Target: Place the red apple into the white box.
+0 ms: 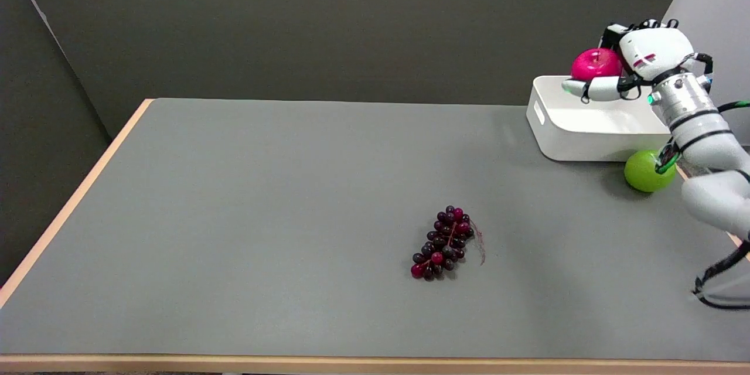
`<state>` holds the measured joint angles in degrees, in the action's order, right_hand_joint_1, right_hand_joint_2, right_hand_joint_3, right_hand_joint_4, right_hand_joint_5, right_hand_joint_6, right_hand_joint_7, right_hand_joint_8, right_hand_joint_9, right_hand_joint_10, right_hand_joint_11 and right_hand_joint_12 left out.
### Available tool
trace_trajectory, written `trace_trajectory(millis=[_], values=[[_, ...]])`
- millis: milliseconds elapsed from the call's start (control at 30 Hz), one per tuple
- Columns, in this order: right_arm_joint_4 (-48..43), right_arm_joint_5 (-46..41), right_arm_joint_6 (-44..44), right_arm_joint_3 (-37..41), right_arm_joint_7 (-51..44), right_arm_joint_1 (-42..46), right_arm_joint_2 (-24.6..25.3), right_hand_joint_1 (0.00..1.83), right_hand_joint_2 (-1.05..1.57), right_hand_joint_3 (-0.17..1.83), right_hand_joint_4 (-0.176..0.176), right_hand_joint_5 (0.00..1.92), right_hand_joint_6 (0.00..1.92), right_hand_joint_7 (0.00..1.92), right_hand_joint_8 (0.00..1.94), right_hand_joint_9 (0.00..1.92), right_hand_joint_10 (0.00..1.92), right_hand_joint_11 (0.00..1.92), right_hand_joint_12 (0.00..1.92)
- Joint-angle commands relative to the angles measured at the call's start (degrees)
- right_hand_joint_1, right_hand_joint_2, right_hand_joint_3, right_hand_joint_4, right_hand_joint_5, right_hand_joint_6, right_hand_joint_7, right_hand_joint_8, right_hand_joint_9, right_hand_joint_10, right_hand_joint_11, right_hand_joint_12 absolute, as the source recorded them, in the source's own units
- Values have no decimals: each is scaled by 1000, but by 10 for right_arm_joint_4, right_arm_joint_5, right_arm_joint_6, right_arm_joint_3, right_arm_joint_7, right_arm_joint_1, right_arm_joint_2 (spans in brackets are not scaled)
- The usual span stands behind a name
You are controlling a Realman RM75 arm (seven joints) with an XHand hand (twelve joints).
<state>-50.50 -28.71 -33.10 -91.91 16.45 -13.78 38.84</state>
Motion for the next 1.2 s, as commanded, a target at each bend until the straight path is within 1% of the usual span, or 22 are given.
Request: trace_trajectory(millis=[33, 233, 300, 333, 367, 400, 433, 467, 500, 533, 567, 600, 667, 733, 800, 967, 1133, 1200], values=[[221, 3, 139, -97, 86, -207, 4, 995, 1071, 476, -87, 675, 1549, 844, 1941, 894, 1824, 406, 1921], [233, -3, 135, -92, 89, -183, 5, 995, 1077, 468, -90, 670, 1551, 839, 1941, 886, 1826, 375, 1921], [232, -23, 128, -90, 108, -174, 7, 998, 1079, 461, -92, 671, 1547, 836, 1937, 884, 1820, 363, 1921], [231, -58, 123, -85, 125, -168, 11, 1075, 1180, 267, -134, 636, 1542, 743, 1754, 827, 1566, 275, 1921], [230, -86, 119, -81, 134, -163, 14, 1139, 1263, 106, -169, 606, 1538, 666, 1602, 779, 1357, 203, 1921], [230, -117, 108, -78, 136, -157, 18, 1021, 1116, 404, -114, 434, 1299, 594, 1239, 612, 1186, 204, 1847], [228, -143, 95, -79, 136, -150, 20, 870, 926, 787, -42, 241, 1024, 529, 853, 429, 1038, 222, 1762], [227, -151, 88, -80, 137, -145, 20, 749, 834, 895, -13, 156, 758, 386, 614, 293, 902, 191, 1615], [221, -150, 84, -80, 139, -140, 19, 617, 764, 918, 6, 98, 447, 189, 387, 148, 746, 136, 1417], [215, -149, 84, -78, 142, -134, 18, 530, 726, 919, 20, 57, 283, 69, 230, 58, 625, 89, 1290], [209, -150, 84, -77, 143, -129, 18, 487, 719, 894, 28, 32, 277, 28, 139, 23, 535, 49, 1233], [201, -153, 86, -76, 144, -123, 17, 446, 697, 890, 32, 16, 258, -1, 61, -1, 406, 17, 1140], [187, -155, 89, -71, 148, -111, 16, 404, 615, 936, 31, 28, 201, -1, -1, -1, 104, -1, 856], [170, -155, 88, -62, 152, -97, 15, 424, 578, 892, 41, 42, 207, -1, -1, -1, -1, -1, 589], [153, -149, 86, -53, 156, -81, 14, 438, 556, 856, 42, 49, 200, -1, -1, -1, -1, -1, 371], [111, -149, 69, -43, 158, -41, 7, 428, 549, 855, 42, 50, 207, -1, -1, -1, -1, -1, 348], [33, -148, 17, -8, 174, 32, 2, 417, 552, 860, 43, 50, 210, -1, -1, -1, -1, -1, 311], [-7, -148, -5, 6, 176, 64, -2, 422, 587, 782, 39, 37, 242, -1, -1, -1, -1, -1, 272]])
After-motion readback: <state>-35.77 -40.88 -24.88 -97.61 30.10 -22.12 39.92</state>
